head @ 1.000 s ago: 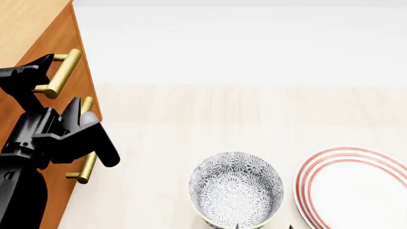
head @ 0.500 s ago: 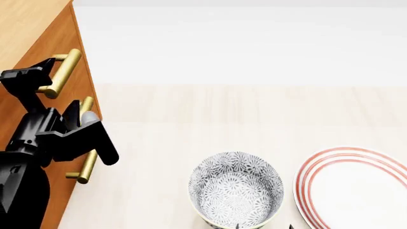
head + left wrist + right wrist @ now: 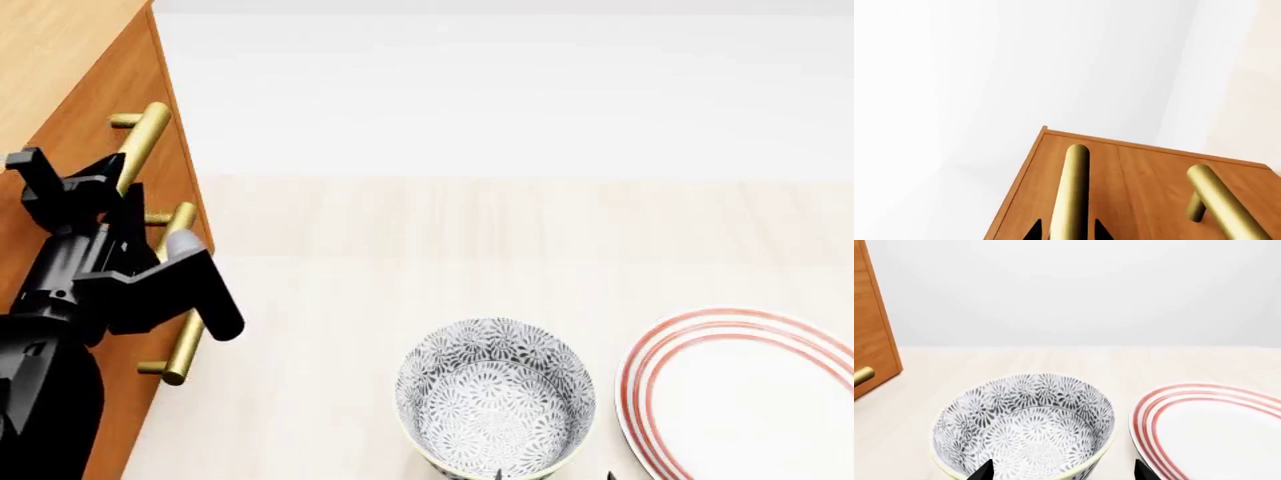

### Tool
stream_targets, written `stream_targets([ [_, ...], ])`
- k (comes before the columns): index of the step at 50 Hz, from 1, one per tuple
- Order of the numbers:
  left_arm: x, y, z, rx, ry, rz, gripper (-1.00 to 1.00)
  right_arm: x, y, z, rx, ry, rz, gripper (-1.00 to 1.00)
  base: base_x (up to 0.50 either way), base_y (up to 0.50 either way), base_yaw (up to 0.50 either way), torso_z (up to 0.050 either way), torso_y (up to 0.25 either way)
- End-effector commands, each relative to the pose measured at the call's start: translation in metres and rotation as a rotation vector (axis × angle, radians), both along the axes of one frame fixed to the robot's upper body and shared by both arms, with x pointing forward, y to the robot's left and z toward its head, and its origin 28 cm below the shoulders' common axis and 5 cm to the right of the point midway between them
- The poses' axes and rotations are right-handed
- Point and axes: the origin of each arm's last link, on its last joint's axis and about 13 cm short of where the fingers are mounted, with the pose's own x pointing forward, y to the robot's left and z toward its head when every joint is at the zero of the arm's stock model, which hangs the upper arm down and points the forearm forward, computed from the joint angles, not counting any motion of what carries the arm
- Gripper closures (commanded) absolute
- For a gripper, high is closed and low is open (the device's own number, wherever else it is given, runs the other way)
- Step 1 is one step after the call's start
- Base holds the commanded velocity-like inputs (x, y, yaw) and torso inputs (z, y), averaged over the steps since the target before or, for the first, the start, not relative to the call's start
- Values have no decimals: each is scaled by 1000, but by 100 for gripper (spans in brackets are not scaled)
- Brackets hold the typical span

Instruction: Open the top drawer of the cabinet.

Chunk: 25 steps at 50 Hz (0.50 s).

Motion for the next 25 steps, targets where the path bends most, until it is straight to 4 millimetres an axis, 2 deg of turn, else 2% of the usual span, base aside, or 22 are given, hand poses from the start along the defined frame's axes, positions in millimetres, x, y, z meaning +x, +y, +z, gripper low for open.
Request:
stream_targets([
  [1,2,-2,0,3,10,8,100,1,1,0,4,-4,6,-100,0,0,0,0,0],
  [15,2,-2,1,2,12,31,100,1,1,-1,3,3,8,-100,2,0,0,0,0],
  [21,3,-14,3,3,11,-8,100,0,2,-1,5,5,10,-100,2,0,-1,0,0],
  [25,3,-14,3,3,11,-8,100,0,2,-1,5,5,9,-100,3,0,-2,0,0],
])
